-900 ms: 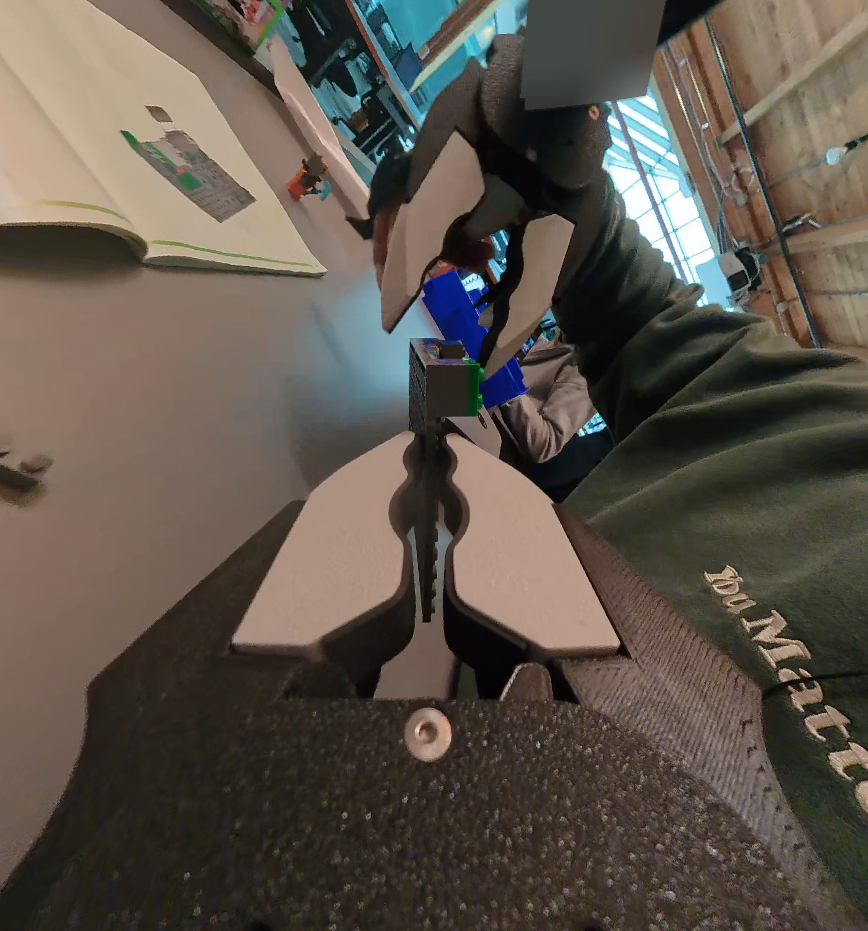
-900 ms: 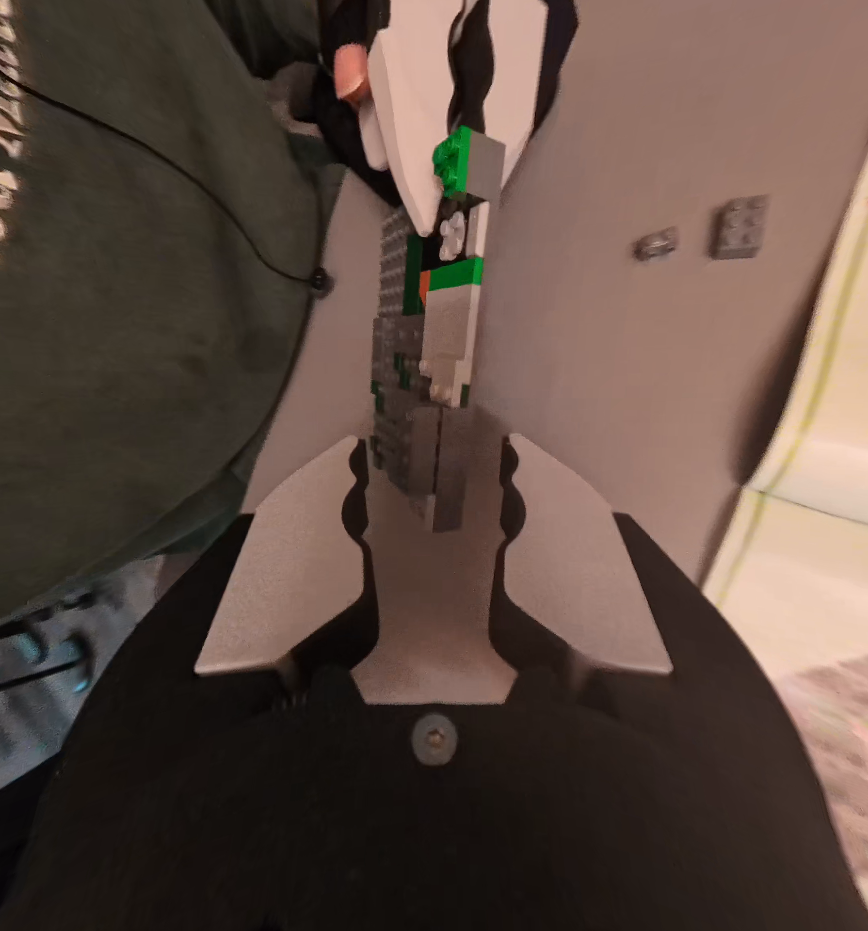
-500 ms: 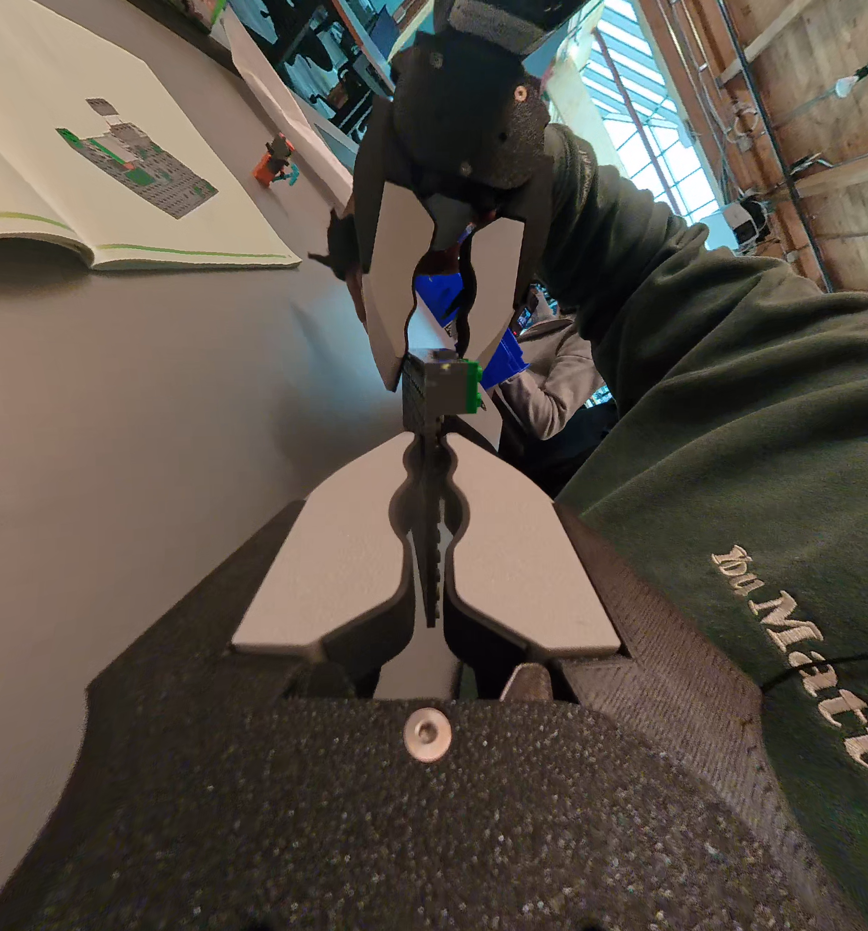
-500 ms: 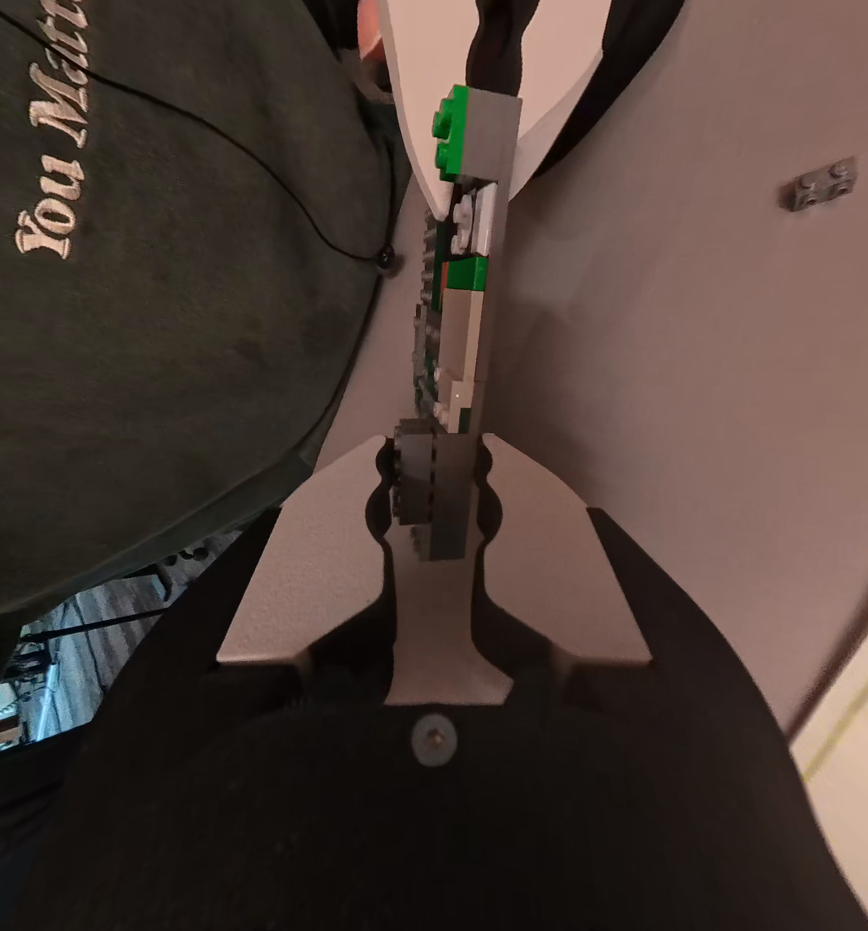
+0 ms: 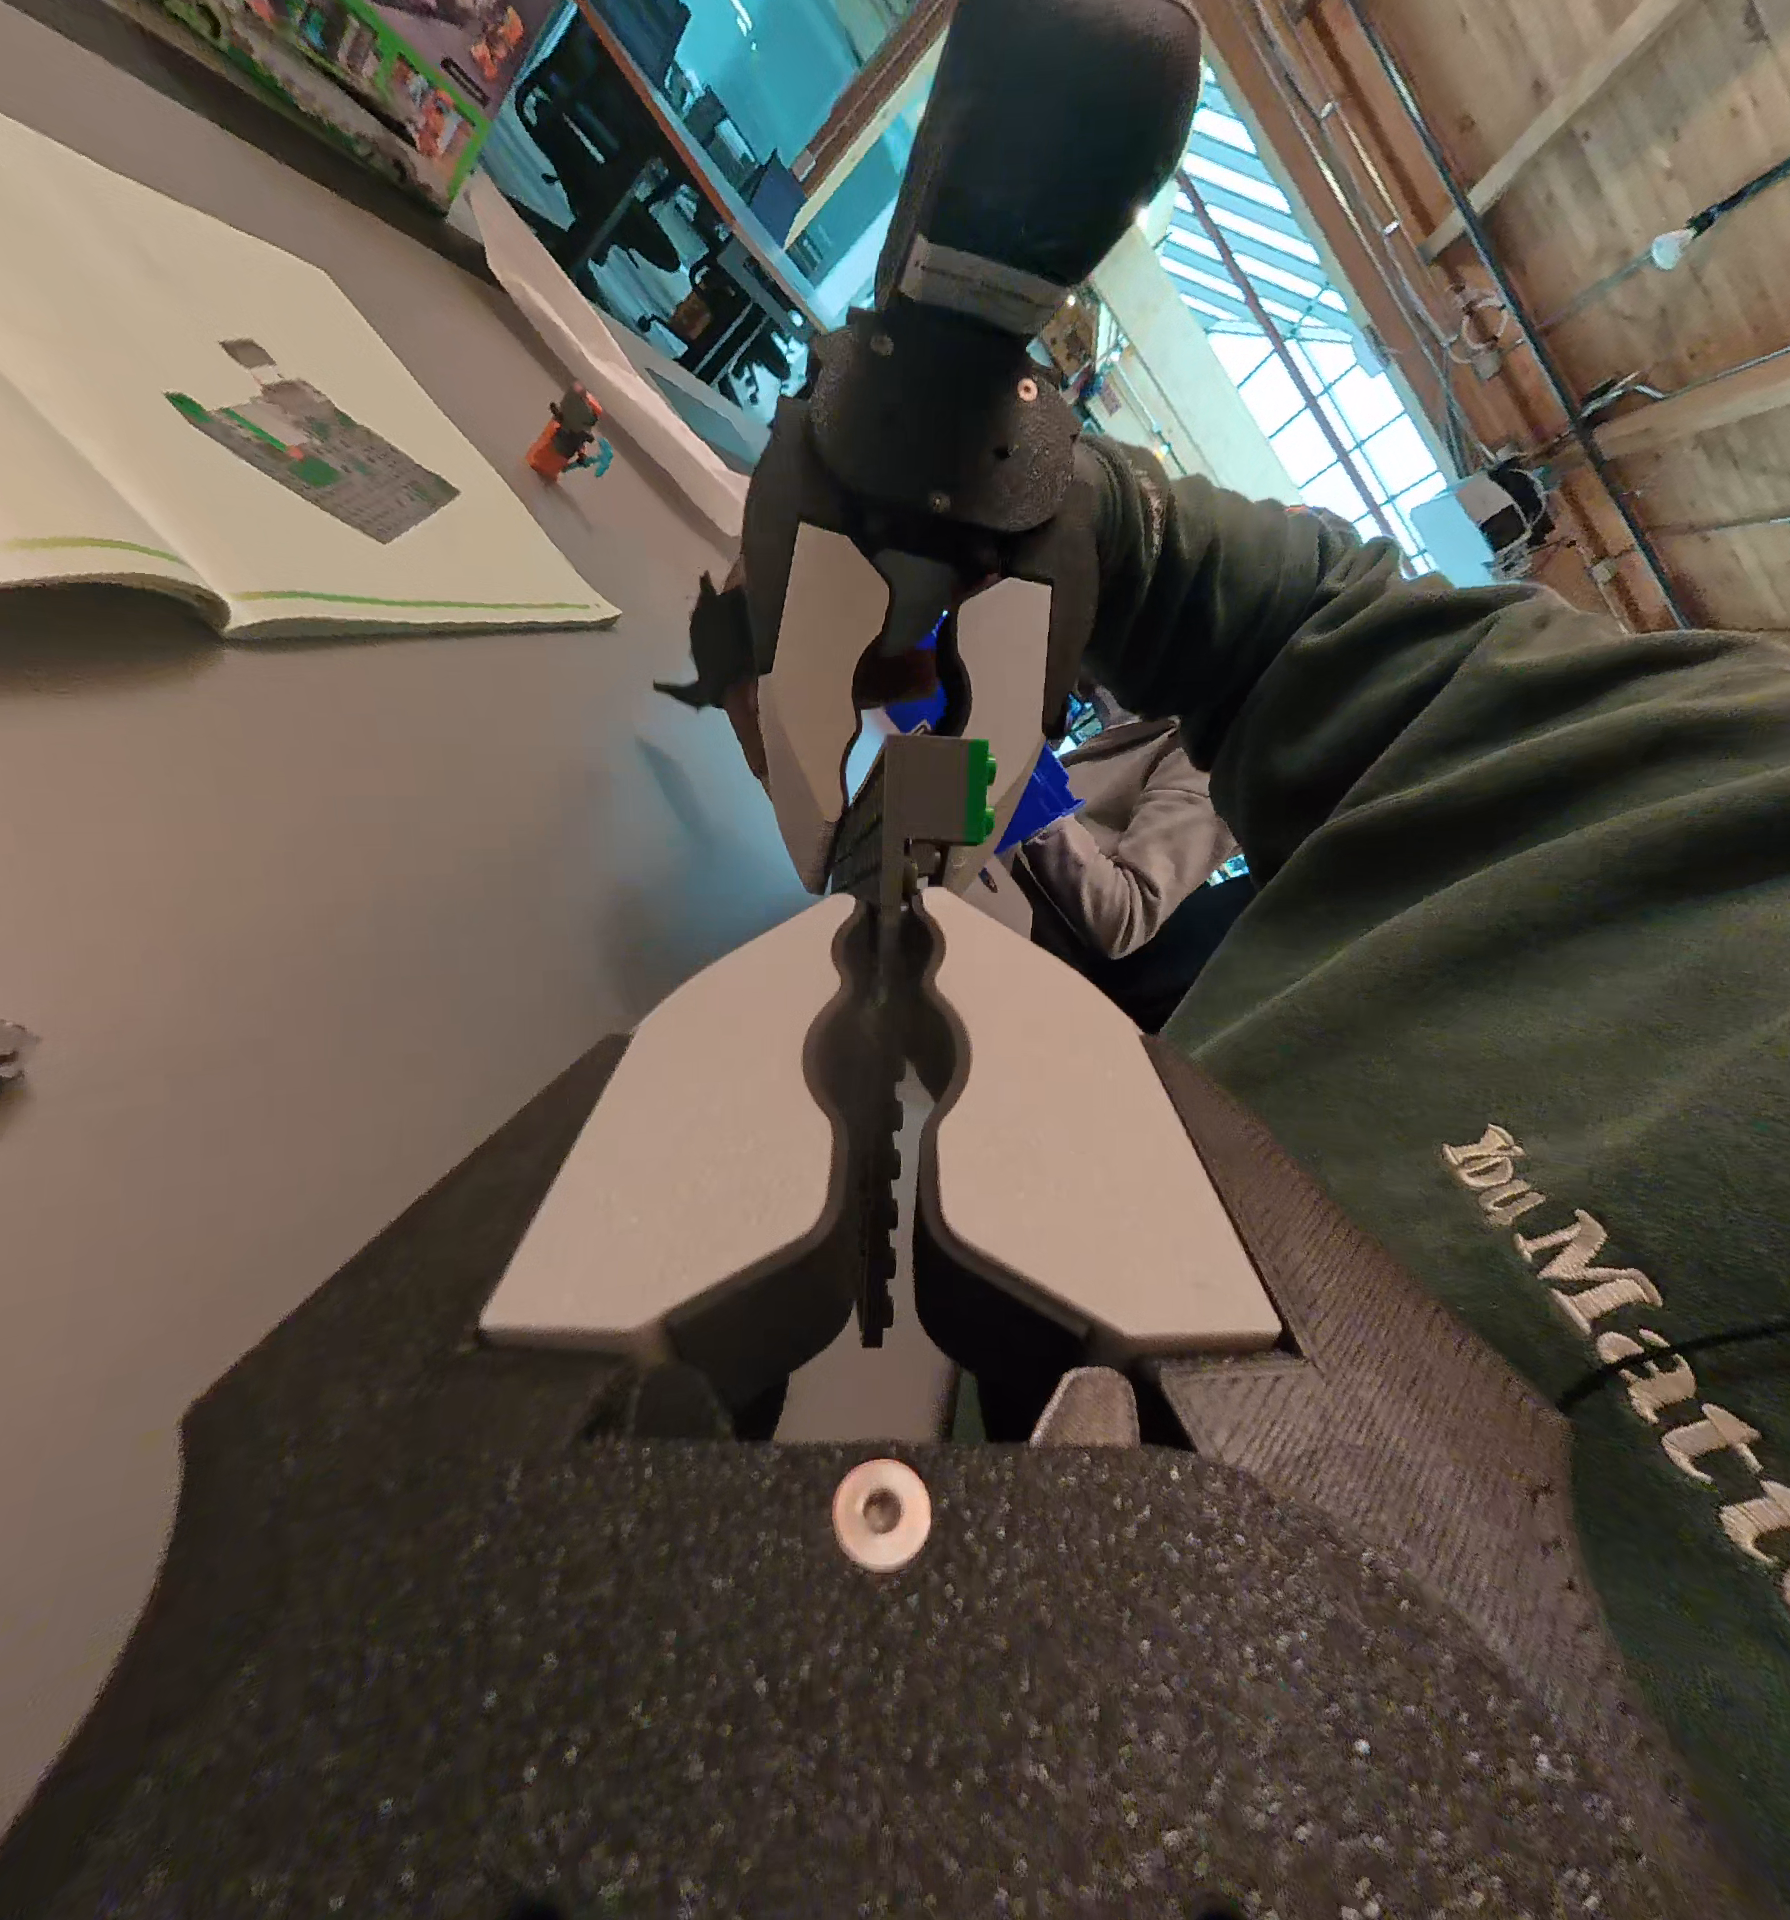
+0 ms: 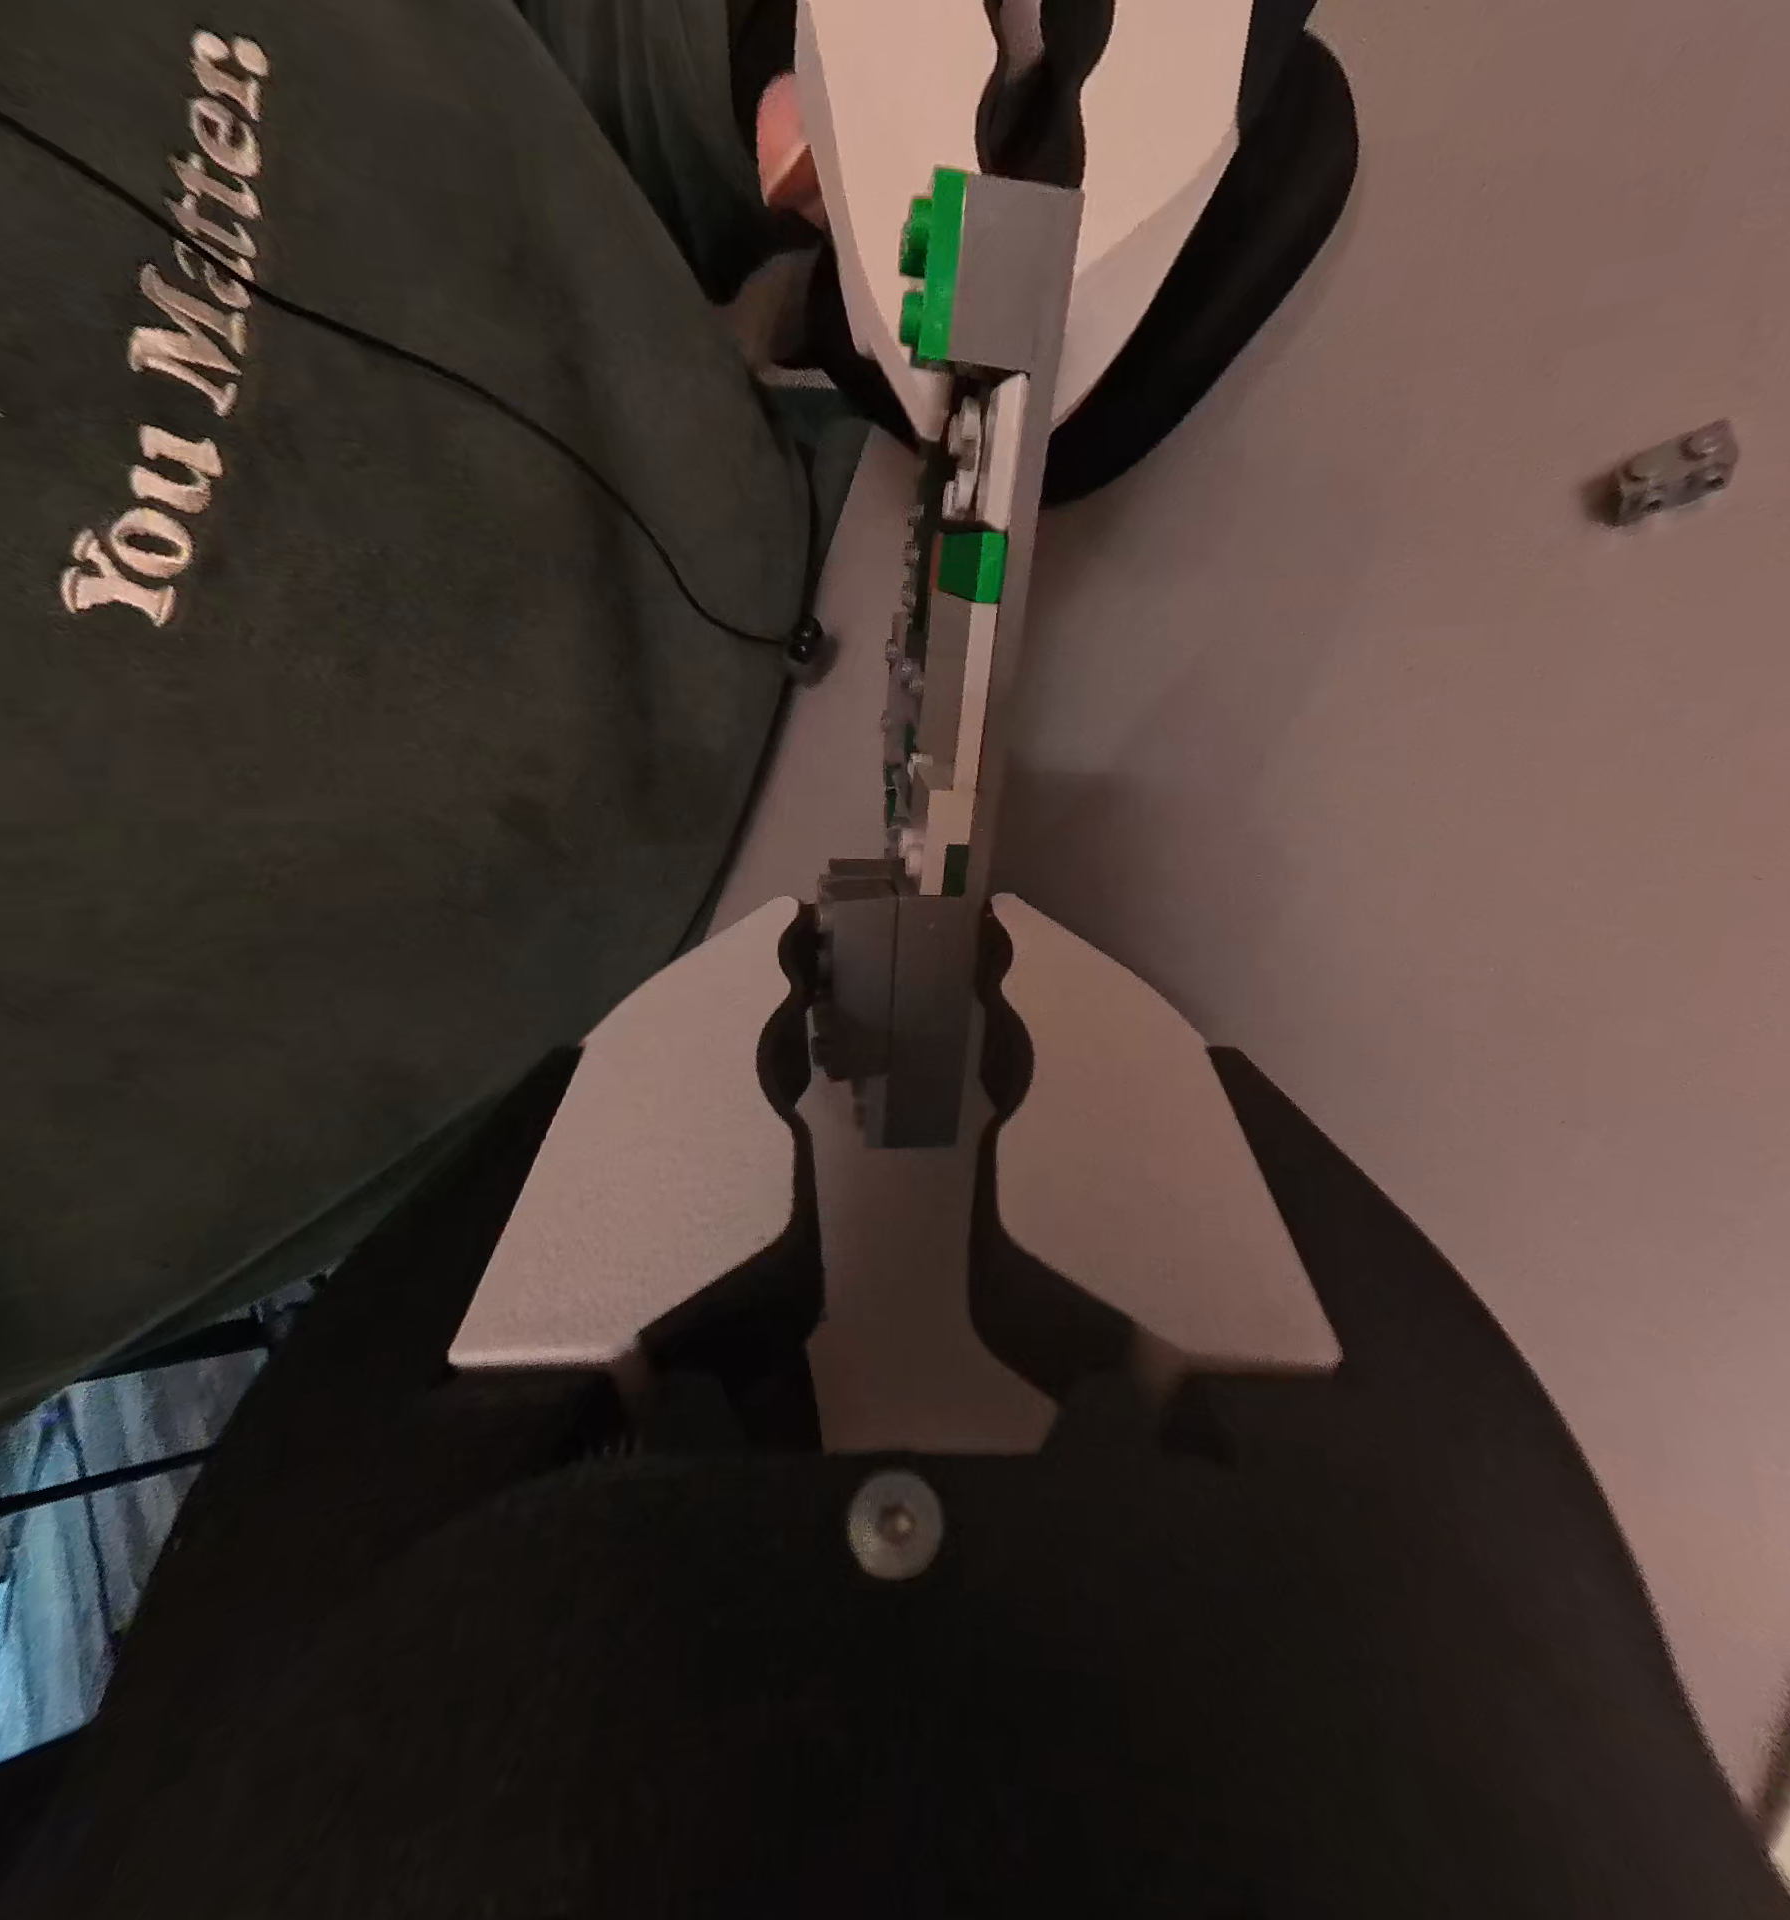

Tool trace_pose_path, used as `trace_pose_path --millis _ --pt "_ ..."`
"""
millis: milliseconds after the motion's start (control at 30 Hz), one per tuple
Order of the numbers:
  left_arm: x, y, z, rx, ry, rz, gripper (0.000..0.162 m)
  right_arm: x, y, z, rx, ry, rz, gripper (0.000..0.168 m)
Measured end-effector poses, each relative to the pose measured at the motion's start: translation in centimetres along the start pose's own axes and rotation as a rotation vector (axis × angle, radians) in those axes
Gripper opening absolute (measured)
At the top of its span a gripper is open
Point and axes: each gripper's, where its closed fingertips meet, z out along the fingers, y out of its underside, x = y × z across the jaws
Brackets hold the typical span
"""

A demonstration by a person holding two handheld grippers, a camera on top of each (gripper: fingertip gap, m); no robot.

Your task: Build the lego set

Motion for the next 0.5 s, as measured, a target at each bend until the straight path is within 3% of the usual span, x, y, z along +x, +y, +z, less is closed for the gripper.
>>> trace_pose_path --millis 500 --pt "1.9 -1.3 0.1 0.071 0.066 0.059 0.007 -1.4 -1.3 -0.2 0.067 0.025 -0.036 0.027"
